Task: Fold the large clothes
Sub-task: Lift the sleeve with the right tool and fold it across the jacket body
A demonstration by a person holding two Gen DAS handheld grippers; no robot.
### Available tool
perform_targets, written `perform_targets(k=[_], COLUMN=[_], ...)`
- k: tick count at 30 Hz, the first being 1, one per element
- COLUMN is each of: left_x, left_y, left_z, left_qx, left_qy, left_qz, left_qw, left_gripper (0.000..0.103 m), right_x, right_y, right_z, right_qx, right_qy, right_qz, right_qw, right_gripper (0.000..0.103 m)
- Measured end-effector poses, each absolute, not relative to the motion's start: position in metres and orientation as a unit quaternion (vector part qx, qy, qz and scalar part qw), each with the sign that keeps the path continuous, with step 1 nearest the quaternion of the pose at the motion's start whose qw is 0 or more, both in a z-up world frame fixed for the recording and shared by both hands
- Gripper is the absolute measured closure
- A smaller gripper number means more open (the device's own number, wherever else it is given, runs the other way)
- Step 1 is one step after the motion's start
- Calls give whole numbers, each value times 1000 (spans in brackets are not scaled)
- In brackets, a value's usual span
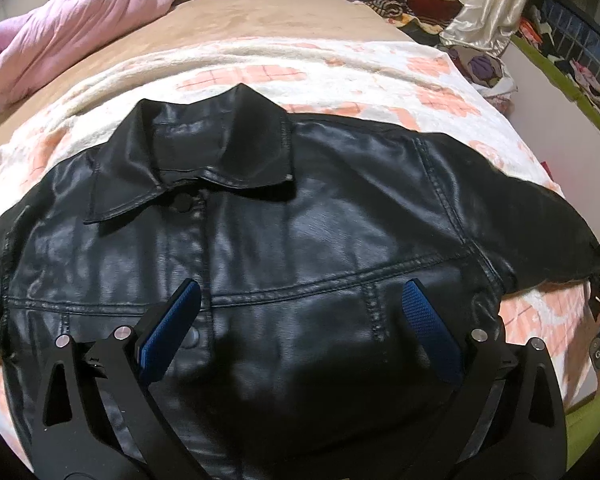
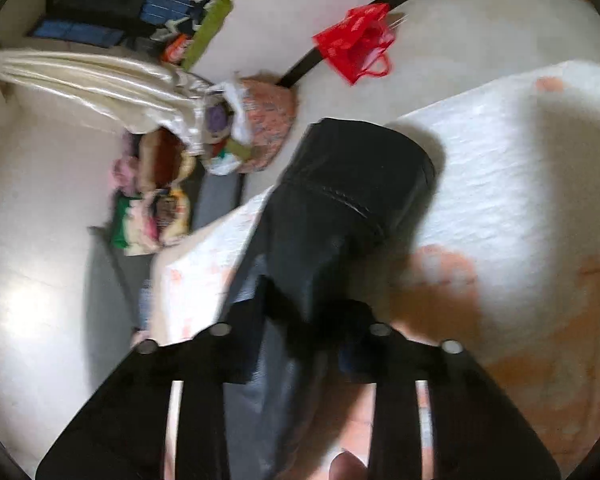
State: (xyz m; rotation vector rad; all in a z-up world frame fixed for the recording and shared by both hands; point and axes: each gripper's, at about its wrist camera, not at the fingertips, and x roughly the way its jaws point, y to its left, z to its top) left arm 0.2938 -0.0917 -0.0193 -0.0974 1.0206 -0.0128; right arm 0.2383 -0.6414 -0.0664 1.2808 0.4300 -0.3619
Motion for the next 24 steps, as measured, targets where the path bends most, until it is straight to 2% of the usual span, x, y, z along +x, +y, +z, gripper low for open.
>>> perform_targets(k=[3, 13, 19, 24], left_x=[293, 288, 281, 270], left_y=[-83, -53, -26, 0], left_z=[-13, 16, 36, 50], left_qx=[-58, -97, -132, -165], left_qy=[484, 466, 446, 423], left_qz=[-5, -12, -16, -19], left_qw=[873, 879, 885, 891], left_gripper=[9, 9, 9, 9], right_x=[244, 244, 228, 218], right_y=[-633, -515, -433, -382], right_z=[-42, 79, 111, 114], right_qx=[583, 350, 226, 155], right_qy=[163, 107, 108, 132], right_qz=[-73, 136, 234, 301], right_qw=[793, 920, 939, 932], right_gripper=[90, 93, 93, 93])
